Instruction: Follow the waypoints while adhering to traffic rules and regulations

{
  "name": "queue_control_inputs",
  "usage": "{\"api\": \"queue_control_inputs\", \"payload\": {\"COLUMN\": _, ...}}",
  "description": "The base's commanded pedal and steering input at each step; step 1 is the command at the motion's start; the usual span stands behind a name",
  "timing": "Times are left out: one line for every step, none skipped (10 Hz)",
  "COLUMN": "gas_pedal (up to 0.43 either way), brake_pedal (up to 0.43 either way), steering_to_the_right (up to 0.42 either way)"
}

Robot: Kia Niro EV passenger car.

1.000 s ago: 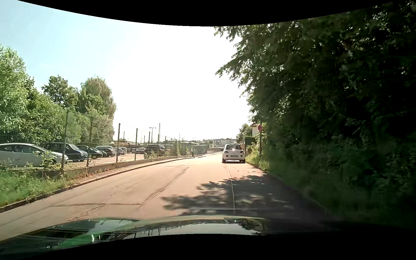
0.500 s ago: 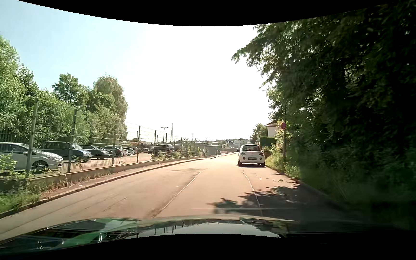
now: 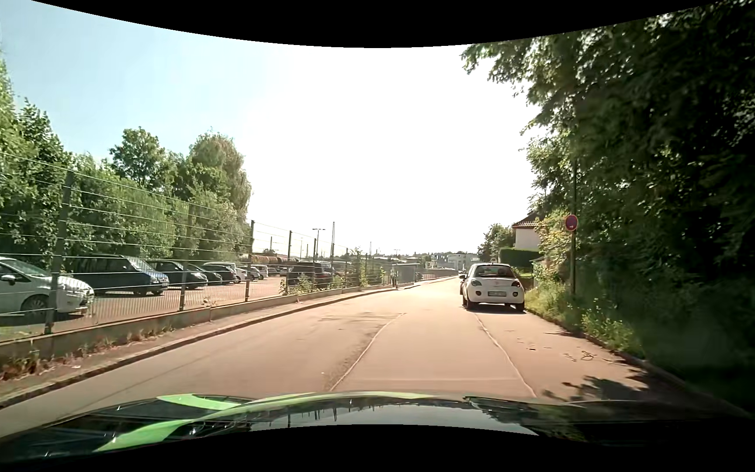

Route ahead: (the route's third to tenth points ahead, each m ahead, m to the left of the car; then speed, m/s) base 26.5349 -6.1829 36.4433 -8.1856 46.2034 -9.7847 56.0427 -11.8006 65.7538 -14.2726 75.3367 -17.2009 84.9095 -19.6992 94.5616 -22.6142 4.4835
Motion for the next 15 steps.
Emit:
{"api": "queue_control_inputs", "payload": {"gas_pedal": 0.197, "brake_pedal": 0.000, "steering_to_the_right": -0.064}}
{"api": "queue_control_inputs", "payload": {"gas_pedal": 0.197, "brake_pedal": 0.000, "steering_to_the_right": -0.053}}
{"api": "queue_control_inputs", "payload": {"gas_pedal": 0.197, "brake_pedal": 0.000, "steering_to_the_right": -0.047}}
{"api": "queue_control_inputs", "payload": {"gas_pedal": 0.197, "brake_pedal": 0.000, "steering_to_the_right": -0.038}}
{"api": "queue_control_inputs", "payload": {"gas_pedal": 0.197, "brake_pedal": 0.000, "steering_to_the_right": -0.028}}
{"api": "queue_control_inputs", "payload": {"gas_pedal": 0.197, "brake_pedal": 0.000, "steering_to_the_right": -0.023}}
{"api": "queue_control_inputs", "payload": {"gas_pedal": 0.197, "brake_pedal": 0.000, "steering_to_the_right": -0.017}}
{"api": "queue_control_inputs", "payload": {"gas_pedal": 0.197, "brake_pedal": 0.000, "steering_to_the_right": -0.006}}
{"api": "queue_control_inputs", "payload": {"gas_pedal": 0.209, "brake_pedal": 0.000, "steering_to_the_right": 0.003}}
{"api": "queue_control_inputs", "payload": {"gas_pedal": 0.209, "brake_pedal": 0.000, "steering_to_the_right": 0.009}}
{"api": "queue_control_inputs", "payload": {"gas_pedal": 0.209, "brake_pedal": 0.000, "steering_to_the_right": 0.018}}
{"api": "queue_control_inputs", "payload": {"gas_pedal": 0.209, "brake_pedal": 0.000, "steering_to_the_right": 0.026}}
{"api": "queue_control_inputs", "payload": {"gas_pedal": 0.209, "brake_pedal": 0.000, "steering_to_the_right": 0.029}}
{"api": "queue_control_inputs", "payload": {"gas_pedal": 0.209, "brake_pedal": 0.000, "steering_to_the_right": 0.033}}
{"api": "queue_control_inputs", "payload": {"gas_pedal": 0.209, "brake_pedal": 0.000, "steering_to_the_right": 0.039}}
